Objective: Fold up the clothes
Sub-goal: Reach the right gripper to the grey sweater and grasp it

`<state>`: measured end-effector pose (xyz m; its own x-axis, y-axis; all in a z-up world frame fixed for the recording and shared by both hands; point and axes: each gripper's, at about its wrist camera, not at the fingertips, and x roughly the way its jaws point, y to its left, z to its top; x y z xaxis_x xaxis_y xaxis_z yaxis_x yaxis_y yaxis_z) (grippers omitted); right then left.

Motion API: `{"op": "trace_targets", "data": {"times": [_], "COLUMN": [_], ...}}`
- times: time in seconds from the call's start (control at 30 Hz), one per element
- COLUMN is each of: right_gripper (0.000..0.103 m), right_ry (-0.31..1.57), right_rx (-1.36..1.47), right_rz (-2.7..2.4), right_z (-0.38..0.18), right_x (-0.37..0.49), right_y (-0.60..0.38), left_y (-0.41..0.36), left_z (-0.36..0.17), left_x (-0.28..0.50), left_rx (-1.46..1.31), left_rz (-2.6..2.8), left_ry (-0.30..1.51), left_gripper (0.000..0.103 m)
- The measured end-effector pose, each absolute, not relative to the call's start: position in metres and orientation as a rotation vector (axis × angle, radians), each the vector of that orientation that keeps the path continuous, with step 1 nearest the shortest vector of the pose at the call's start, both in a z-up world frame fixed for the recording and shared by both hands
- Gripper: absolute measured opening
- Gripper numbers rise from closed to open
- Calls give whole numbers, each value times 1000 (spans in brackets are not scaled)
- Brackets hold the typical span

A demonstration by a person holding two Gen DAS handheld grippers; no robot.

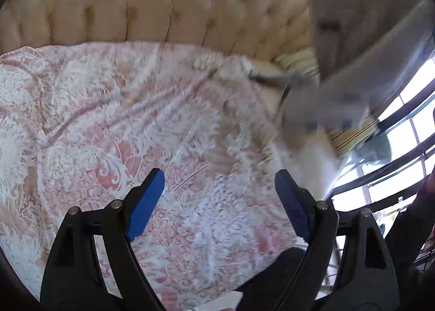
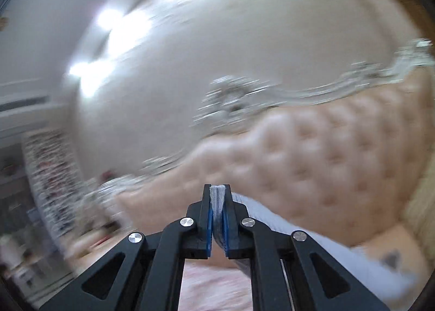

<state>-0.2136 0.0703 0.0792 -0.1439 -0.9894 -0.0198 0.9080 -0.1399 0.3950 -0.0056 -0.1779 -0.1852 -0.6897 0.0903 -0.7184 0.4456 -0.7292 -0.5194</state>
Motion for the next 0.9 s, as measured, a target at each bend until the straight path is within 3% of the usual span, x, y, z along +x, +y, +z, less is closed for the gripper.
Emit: {"op": "trace_targets", "data": {"times": [0.13, 0.4, 0.57, 0.7, 0.77, 0.8, 0.9], "right_gripper": [6, 6, 12, 30, 70, 76, 79], "right_ry": [-344, -192, -43, -57, -92, -101, -97], "right_rx": [436, 1073, 1287, 1370, 1402, 1412, 1457], "right_rz": [-1592, -1590, -1868, -2098, -2200, -2231, -2269], "right_z": [57, -163, -231, -235, -230, -231, -240], "right_x": [-131, -32, -40, -81, -99, -105, -117], "right_y": [25, -59, -36, 21, 59, 71, 96], "left_y": [-200, -231, -235, -234, -230, -227, -217], "left_z": [-177, -208, -224, -228, -230, -230, -231], "left_x": [41, 132, 166, 172, 167, 163, 154], "left_rx": [1012, 996, 977, 974, 998, 1013, 1057], "left_rz": [-2470, -2316, -2252, -2253, -2267, -2279, -2314], "left_ry": [1123, 1252, 1330, 1333, 1334, 1327, 1296], "left_gripper": [85, 85, 85, 85, 85, 85, 85]}}
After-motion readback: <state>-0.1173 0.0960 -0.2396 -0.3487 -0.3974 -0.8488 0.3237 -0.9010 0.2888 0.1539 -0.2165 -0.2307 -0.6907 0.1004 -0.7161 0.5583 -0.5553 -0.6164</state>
